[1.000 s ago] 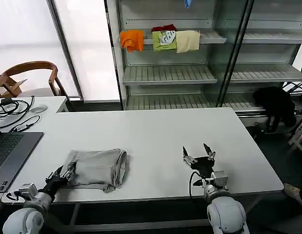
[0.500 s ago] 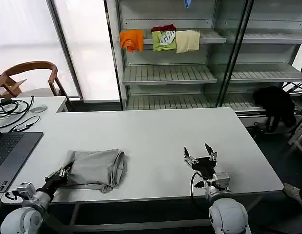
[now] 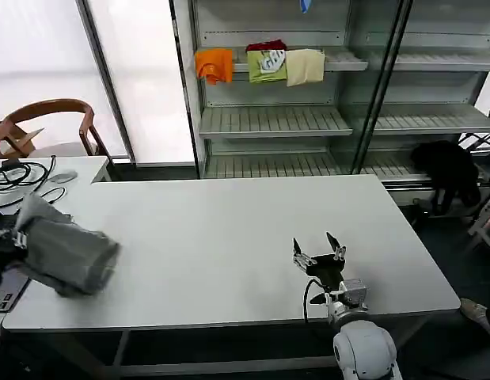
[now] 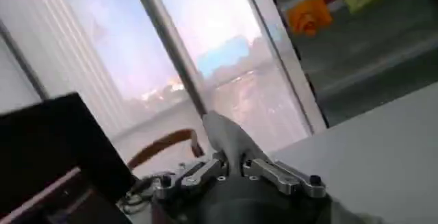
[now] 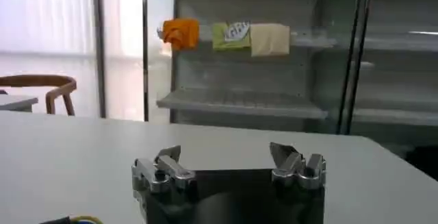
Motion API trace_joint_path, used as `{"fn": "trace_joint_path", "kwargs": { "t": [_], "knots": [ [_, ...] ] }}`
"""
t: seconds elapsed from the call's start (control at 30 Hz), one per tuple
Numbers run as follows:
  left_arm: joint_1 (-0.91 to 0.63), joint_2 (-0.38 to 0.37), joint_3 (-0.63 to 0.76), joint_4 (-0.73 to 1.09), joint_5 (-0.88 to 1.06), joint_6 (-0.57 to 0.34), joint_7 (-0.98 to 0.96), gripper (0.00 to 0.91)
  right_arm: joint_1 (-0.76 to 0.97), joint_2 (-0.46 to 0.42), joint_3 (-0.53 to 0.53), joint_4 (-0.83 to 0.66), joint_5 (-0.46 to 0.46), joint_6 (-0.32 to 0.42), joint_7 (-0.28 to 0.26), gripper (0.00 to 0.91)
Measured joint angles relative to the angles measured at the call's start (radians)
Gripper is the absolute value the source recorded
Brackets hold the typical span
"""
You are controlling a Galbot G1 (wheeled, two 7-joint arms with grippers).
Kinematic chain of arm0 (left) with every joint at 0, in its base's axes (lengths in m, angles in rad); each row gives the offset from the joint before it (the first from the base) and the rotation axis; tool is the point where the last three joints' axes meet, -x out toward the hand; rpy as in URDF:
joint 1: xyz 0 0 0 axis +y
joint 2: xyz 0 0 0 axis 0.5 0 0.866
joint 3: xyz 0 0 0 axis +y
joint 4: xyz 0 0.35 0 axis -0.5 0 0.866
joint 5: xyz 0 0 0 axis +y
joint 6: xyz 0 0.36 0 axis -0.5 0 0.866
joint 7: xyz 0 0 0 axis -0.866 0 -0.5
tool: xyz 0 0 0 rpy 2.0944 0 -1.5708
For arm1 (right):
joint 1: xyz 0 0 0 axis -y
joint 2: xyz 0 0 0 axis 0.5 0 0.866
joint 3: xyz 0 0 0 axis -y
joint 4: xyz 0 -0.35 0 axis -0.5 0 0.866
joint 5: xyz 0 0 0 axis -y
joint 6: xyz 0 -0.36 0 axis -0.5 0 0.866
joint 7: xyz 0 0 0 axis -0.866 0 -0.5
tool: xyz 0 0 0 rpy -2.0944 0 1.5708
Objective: Fold and organize the clothes.
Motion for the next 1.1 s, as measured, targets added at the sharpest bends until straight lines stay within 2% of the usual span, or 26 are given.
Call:
{"fn": "trace_joint_path", "kwargs": {
  "t": [0.13,0.27,0.37,0.53,0.7,0.87,1.1],
  "knots": [
    [-0.001,0.042,-0.010,-0.018,0.069,-0.001,0.015,0.020,-0.008,-0.001,-0.001,-0.014,0.000,0.010,-0.001,0.907],
    [0.004,0.030,0.027,-0.054,0.148,-0.007,0.016,0.020,-0.018,-0.006,0.003,-0.027,0.000,0.023,-0.001,0.907],
    [0.012,-0.028,0.091,-0.067,0.227,-0.023,0.002,0.020,-0.028,-0.013,0.011,-0.036,0.002,0.033,0.001,0.907],
    [0.014,-0.185,0.245,-0.047,0.364,-0.067,-0.057,0.020,-0.044,-0.026,0.022,-0.040,0.010,0.047,0.005,0.907],
    [0.003,-0.330,0.398,-0.038,0.440,-0.074,-0.113,0.020,-0.047,-0.034,0.031,-0.040,0.018,0.051,0.006,0.907],
    [-0.030,-0.413,0.535,-0.019,0.454,-0.052,-0.158,0.020,-0.045,-0.031,0.028,-0.030,0.021,0.050,0.004,0.907],
    [-0.115,-0.506,0.697,0.037,0.354,-0.014,-0.226,0.040,-0.041,-0.025,0.025,-0.012,0.028,0.034,-0.006,0.907]
  ]
}}
